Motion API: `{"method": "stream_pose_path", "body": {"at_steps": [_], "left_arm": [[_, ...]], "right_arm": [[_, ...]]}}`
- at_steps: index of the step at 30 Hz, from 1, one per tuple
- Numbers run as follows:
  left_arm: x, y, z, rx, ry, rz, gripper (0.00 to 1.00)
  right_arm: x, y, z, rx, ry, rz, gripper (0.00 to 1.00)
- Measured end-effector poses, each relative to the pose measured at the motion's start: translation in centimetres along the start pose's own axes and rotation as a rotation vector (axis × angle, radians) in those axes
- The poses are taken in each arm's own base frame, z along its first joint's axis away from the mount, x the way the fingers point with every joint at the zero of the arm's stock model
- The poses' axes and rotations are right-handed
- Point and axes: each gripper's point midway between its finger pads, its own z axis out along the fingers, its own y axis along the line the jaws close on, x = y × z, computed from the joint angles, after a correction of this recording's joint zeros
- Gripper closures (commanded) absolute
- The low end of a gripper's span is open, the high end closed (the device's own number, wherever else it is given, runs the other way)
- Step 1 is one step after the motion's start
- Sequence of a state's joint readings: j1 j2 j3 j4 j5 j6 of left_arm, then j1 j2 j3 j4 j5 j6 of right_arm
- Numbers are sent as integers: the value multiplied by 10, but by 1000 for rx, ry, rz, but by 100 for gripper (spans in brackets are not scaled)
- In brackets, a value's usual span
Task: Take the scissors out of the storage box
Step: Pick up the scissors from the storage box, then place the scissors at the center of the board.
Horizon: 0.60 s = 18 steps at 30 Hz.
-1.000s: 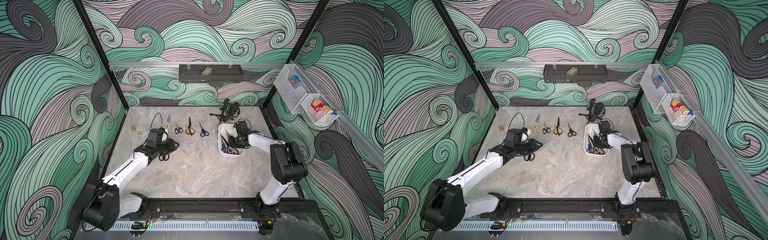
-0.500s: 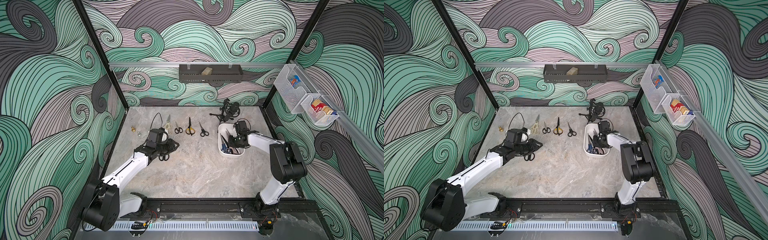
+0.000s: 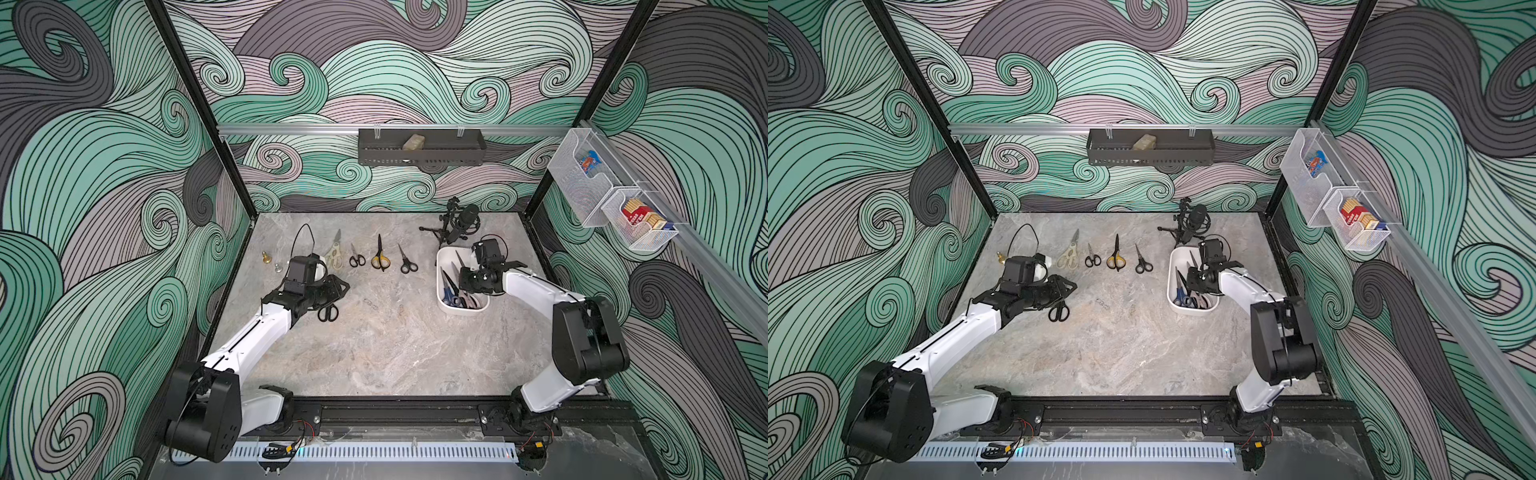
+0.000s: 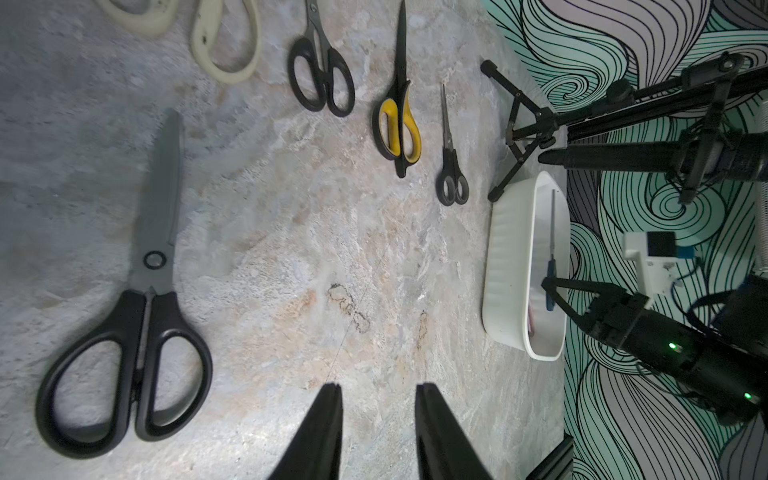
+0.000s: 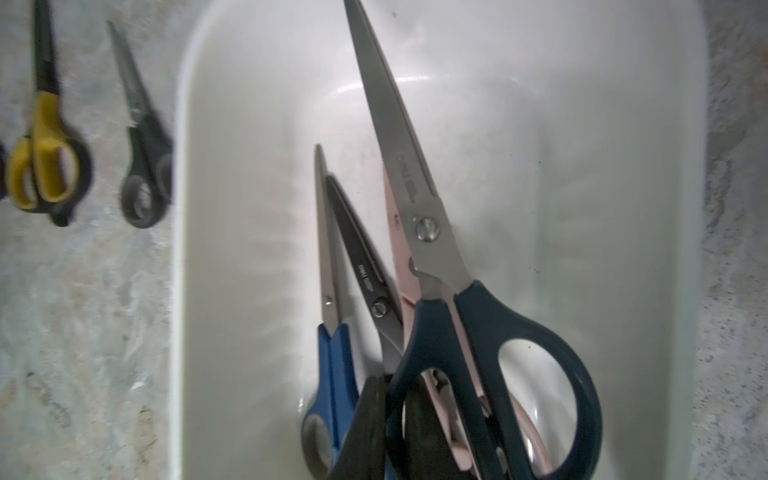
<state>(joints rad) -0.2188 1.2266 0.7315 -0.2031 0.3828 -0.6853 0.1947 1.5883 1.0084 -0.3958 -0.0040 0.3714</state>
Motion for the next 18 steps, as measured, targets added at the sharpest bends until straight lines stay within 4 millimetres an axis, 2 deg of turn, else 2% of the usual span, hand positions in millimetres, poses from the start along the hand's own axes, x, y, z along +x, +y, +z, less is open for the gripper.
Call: {"method": "stream_pose_path", "body": {"at_steps": [3, 6, 12, 15, 18], "left_arm": [[0, 6, -1, -6, 5, -4, 66], [3, 9, -2, -11, 19, -1, 66], [1, 12, -11, -9, 15, 1, 66], [-3, 15, -19, -16, -7, -6, 65], [-9, 17, -27, -19, -34, -9, 65]], "right_arm": [[-2, 28, -21, -61, -46, -6, 100], [11, 67, -34, -133, -51, -35, 100], [70, 146, -42, -261, 37, -139, 100], [100, 176, -44, -306, 77, -192, 100], [123, 197, -39, -329, 112, -232, 100]]}}
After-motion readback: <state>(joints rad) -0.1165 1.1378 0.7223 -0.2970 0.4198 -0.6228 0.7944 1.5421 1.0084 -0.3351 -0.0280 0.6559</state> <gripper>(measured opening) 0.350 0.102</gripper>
